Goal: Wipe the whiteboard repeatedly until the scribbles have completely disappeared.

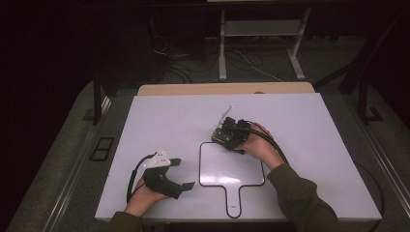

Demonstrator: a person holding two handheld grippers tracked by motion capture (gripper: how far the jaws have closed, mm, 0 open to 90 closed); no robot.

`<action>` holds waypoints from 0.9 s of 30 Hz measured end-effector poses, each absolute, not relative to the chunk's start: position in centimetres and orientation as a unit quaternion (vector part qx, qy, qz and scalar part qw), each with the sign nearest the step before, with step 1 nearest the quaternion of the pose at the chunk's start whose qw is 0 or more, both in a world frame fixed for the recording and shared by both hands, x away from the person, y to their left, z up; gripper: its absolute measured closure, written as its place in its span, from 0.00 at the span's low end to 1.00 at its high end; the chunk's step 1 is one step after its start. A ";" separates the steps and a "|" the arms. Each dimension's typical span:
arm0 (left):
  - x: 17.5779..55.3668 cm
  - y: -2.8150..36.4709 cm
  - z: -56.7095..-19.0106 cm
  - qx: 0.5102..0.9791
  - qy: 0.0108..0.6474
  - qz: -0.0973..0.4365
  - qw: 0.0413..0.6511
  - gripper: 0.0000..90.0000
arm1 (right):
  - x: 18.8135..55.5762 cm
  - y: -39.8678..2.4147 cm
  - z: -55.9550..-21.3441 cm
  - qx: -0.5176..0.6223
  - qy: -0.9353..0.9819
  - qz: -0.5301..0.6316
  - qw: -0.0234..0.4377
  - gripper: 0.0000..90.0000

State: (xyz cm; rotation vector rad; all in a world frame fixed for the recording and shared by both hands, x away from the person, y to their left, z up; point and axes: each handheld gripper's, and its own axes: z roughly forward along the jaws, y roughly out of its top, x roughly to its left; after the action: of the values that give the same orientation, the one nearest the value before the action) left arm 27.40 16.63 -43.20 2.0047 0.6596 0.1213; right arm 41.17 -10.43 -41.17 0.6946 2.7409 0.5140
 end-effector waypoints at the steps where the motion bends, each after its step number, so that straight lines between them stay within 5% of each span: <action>1: 27.4 16.6 -43.2 0.826 0.272 0.050 0.491 0.00 | 41.2 -10.7 -41.2 0.243 0.944 0.177 0.134 0.44; 27: 27.4 16.6 -43.2 0.826 0.272 0.051 0.491 0.00 | 39.6 -17.5 -41.2 0.282 0.933 0.151 0.164 0.43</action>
State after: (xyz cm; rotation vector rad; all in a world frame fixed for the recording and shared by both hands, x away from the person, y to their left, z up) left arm 27.39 16.58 -43.20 2.0047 0.6602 0.1231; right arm 39.63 -17.51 -41.21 0.8039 2.6597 0.4291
